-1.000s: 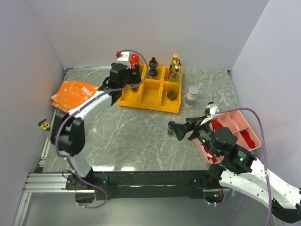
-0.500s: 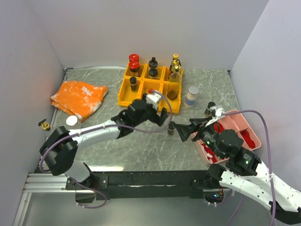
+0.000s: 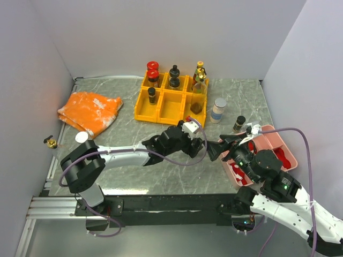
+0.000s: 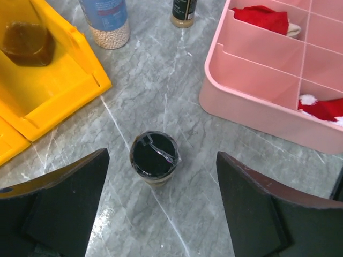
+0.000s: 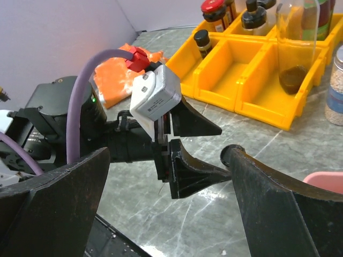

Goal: Organize the condiment bottles
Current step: Pick up the bottle from the center of the board, then place the bottle in the storage box.

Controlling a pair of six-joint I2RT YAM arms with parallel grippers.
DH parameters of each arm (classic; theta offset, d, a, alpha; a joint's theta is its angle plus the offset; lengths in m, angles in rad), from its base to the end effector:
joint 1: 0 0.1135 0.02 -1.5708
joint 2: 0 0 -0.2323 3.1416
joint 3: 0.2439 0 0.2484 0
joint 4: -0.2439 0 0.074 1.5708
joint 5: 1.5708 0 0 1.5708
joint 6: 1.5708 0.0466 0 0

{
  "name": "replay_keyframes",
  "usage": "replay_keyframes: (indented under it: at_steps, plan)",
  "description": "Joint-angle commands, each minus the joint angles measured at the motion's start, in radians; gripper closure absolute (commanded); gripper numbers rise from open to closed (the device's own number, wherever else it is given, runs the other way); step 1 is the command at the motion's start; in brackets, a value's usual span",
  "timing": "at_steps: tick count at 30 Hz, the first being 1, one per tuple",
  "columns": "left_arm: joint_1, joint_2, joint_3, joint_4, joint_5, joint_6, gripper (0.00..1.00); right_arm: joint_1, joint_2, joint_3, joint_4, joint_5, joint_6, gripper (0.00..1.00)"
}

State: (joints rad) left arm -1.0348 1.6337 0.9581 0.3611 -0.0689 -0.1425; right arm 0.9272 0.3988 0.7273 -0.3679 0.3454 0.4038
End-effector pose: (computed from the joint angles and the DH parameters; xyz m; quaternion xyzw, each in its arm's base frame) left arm 0.1942 -0.3206 0.2041 0.3307 0.7382 -0.3029 0.5039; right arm 0.0921 0.0965 0.3336 -0.0687 0.7168 0.3241 0.6135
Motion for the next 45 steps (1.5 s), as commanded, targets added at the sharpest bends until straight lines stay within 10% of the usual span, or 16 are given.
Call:
replay_keyframes:
  at_steps: [1,10,23,33,45]
  plan:
    - [-0.007,0.044,0.036,0.073,-0.031,0.011,0.16,0.005,-0.017,0.038,0.015,0.017,0.012,0.00]
    - [-0.018,0.130,0.048,0.095,-0.039,0.017,0.33,0.005,-0.021,0.027,0.018,0.017,0.013,0.00]
    - [-0.019,-0.009,-0.013,0.091,-0.135,-0.019,0.99,0.005,-0.025,0.020,0.027,0.012,0.017,0.00]
    - [0.021,-0.184,0.079,-0.112,-0.453,-0.009,0.99,0.005,-0.031,0.012,0.033,0.009,0.013,0.00]
    - [0.366,-0.264,0.108,-0.114,-0.431,-0.028,0.99,0.005,-0.014,0.040,0.041,0.001,-0.017,0.00]
